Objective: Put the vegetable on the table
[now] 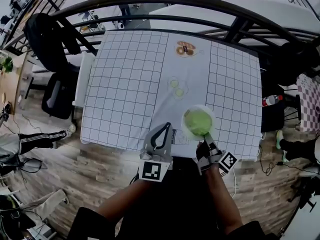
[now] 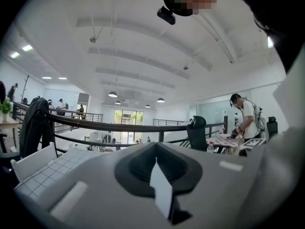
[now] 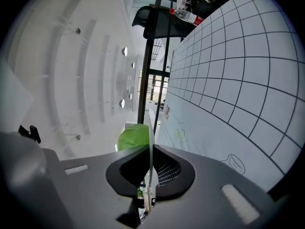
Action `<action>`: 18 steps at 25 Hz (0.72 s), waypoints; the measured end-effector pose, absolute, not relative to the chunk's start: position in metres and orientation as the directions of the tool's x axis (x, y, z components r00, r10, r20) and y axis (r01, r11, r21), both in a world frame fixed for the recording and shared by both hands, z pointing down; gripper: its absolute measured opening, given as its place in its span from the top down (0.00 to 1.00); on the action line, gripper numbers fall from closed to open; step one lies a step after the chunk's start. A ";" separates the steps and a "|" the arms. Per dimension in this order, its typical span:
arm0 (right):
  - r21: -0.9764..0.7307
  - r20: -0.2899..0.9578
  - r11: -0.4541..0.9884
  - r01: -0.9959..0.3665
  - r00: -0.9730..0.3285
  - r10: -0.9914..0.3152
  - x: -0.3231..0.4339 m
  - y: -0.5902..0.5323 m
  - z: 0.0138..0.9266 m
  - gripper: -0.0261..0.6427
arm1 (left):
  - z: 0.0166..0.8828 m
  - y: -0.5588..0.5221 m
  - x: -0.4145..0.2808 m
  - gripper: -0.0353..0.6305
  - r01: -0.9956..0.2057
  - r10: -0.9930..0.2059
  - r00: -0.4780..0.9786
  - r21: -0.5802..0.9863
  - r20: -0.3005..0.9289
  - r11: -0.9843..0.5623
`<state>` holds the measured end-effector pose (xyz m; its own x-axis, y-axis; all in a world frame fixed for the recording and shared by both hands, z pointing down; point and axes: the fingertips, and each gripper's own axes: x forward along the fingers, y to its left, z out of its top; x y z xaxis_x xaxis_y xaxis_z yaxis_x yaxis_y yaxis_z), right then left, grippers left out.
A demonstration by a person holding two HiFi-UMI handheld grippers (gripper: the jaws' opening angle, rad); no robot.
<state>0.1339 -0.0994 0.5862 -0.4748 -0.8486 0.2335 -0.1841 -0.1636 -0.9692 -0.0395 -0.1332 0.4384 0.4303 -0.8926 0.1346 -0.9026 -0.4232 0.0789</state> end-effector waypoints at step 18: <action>-0.960 0.236 -0.096 -0.265 -0.569 -0.788 0.156 -0.166 0.669 0.94 | 0.466 -0.180 -0.016 0.94 -0.931 -0.902 0.362 0.039 0.233 -0.364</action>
